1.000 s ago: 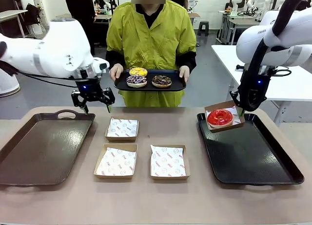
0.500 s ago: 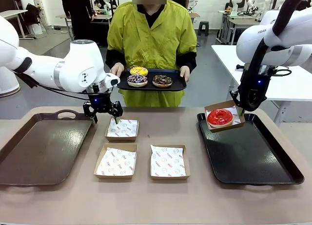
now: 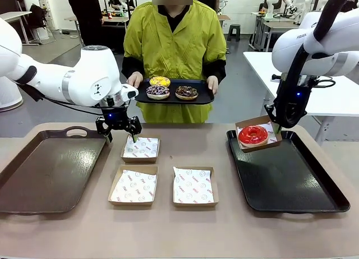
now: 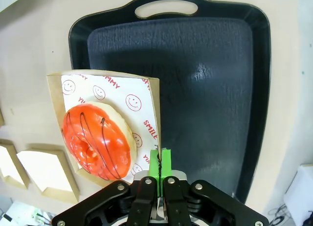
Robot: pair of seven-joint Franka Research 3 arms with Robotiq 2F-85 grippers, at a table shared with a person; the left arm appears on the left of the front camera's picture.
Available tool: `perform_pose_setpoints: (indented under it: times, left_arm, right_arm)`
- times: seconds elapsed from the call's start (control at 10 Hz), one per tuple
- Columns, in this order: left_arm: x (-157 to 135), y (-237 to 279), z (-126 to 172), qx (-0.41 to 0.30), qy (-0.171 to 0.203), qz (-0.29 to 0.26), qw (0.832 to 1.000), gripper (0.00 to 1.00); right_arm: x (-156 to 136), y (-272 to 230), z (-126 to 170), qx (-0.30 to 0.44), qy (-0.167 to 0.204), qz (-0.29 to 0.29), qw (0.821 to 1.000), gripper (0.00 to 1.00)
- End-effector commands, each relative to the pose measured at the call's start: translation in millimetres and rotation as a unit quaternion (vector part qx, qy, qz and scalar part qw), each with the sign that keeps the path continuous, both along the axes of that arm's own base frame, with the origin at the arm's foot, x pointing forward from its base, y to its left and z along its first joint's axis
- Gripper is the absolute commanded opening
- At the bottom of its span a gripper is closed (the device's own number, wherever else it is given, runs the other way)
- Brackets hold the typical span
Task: Individually package the donuts and arrange them on the tray.
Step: Place the picked Paper togo box on the Handle tray while simultaneously picking up another Paper togo box from the table with the other hand.
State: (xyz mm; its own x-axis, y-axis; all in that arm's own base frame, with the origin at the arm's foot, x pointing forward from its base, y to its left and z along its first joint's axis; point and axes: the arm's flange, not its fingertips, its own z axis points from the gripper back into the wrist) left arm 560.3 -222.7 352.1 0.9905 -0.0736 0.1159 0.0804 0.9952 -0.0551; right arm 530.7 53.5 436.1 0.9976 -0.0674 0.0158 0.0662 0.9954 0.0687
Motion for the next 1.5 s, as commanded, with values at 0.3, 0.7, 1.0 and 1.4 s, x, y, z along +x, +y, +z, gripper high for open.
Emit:
perform_pose_setpoints:
  times: [0.3, 0.7, 1.0, 1.4]
  left_arm:
    - [-3, 2, -2, 0.005, -0.013, 0.004, 1.0, 1.0]
    - [-3, -1, -11, 0.015, -0.011, -0.014, 1.0, 1.0]
    - [6, -2, -18, 0.015, -0.004, -0.009, 1.0, 1.0]
    - [15, 1, -22, 0.008, -0.005, 0.0, 1.0, 0.85]
  right_arm:
    - [11, 8, -14, 0.0, 0.008, 0.002, 1.0, 0.01]
    - [37, 3, -42, 0.006, 0.033, -0.007, 0.999, 0.01]
    - [46, -1, -48, 0.014, 0.039, -0.006, 0.999, 0.01]
    - [55, -3, -58, 0.021, 0.046, 0.005, 0.999, 0.01]
